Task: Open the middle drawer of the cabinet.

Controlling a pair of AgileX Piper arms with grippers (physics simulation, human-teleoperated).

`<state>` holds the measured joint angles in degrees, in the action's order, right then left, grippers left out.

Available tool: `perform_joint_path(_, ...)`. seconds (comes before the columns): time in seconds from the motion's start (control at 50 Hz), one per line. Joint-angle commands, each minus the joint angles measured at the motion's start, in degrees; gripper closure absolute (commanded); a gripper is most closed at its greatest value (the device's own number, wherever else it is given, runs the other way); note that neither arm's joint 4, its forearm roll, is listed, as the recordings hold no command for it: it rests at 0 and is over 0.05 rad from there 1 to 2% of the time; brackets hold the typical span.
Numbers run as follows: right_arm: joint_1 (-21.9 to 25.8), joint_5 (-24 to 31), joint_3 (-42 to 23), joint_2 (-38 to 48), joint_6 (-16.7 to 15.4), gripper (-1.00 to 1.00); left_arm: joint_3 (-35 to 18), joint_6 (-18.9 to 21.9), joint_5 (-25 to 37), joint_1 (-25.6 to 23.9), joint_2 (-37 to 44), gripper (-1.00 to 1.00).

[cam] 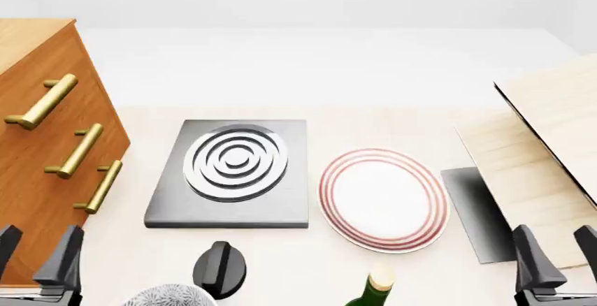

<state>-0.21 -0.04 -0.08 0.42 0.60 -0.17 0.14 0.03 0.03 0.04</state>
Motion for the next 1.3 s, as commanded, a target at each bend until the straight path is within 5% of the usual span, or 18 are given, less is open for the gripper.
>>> perform_joint_path(0.02, -0.4, 0.3, -0.1, 0.4, 1.0, -1.00, -0.9, -0.1, 0.2, 0.0, 0.0, -1.00)
perform_joint_path(0.38, -0.4, 0.9, -0.1, -0.2, 1.2, -1.00, -1.5, 1.1, 2.4, 0.8, 0.1, -1.00)
perform_joint_path(0.52, -0.4, 0.8, -0.1, 0.0, 1.3, -1.00, -7.9, 3.3, 6.6, 1.2, 0.0, -1.00)
perform_joint_path(0.76, -0.4, -1.5, 0.0, 2.2, 1.2, -1.00, -14.6, 14.4, 12.3, -5.7, 2.3, -1.00)
perform_joint_path(0.86, -0.4, -2.2, 0.0, 3.0, 1.2, -1.00, -16.0, 24.5, 10.5, -8.1, 2.1, -1.00)
perform_joint_path(1.0, -0.4, -2.3, 0.0, 3.0, 1.2, -1.00, -17.8, 26.8, 8.7, -3.9, 4.3, -1.00)
perform_joint_path(1.08, -0.4, -2.1, 0.0, 2.8, 1.2, -1.00, -16.2, 31.7, 5.0, -1.7, 6.1, -1.00)
perform_joint_path(1.24, -0.4, -1.5, 0.0, 2.3, 1.2, -1.00, -11.3, 40.0, -6.3, 2.3, 15.4, -1.00)
perform_joint_path(1.3, -0.4, -1.4, 0.0, 2.1, 1.2, -1.00, -9.6, 40.1, -12.4, 2.7, 22.7, -1.00)
